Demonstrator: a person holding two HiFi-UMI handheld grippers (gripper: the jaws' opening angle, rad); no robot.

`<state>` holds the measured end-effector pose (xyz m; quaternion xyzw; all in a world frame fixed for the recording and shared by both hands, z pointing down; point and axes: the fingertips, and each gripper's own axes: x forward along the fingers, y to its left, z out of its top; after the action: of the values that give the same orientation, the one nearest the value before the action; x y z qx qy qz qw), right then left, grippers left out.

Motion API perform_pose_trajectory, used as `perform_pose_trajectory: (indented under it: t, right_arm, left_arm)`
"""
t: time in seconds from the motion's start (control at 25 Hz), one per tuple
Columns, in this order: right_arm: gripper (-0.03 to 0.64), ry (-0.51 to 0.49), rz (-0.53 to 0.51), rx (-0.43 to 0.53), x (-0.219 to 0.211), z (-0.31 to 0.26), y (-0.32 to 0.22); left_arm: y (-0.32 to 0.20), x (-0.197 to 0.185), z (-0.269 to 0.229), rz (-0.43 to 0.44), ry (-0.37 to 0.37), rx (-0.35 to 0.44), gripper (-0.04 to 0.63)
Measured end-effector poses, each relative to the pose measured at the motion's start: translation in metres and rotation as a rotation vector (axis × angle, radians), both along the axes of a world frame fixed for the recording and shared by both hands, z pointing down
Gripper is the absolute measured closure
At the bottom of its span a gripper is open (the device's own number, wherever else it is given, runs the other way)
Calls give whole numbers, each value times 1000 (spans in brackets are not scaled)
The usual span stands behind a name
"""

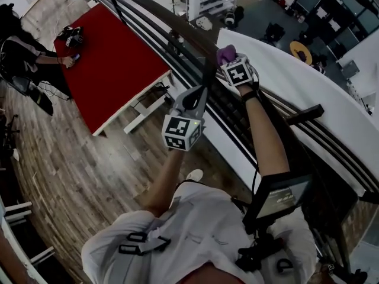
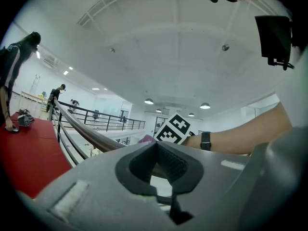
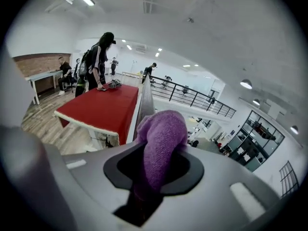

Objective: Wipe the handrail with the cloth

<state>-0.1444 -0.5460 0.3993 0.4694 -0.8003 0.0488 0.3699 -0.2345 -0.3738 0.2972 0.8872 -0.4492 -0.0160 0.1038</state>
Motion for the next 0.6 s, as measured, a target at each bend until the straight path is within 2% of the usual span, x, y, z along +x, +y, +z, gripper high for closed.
perform_pose_trajectory:
  t: [0.16,0.44,0.6]
  right_arm:
    - [531,70,-57,-71,-4,-3,-5]
    - [535,20,-82,-165,9,-1,10]
    - [535,-23,-92,-203,21,-1,24]
  left_arm:
    - [-2,-2,1,-25,1,-9,594]
    - [1,22,-5,-22,-3,2,594]
    - [7,39,2,-23,3,-17,594]
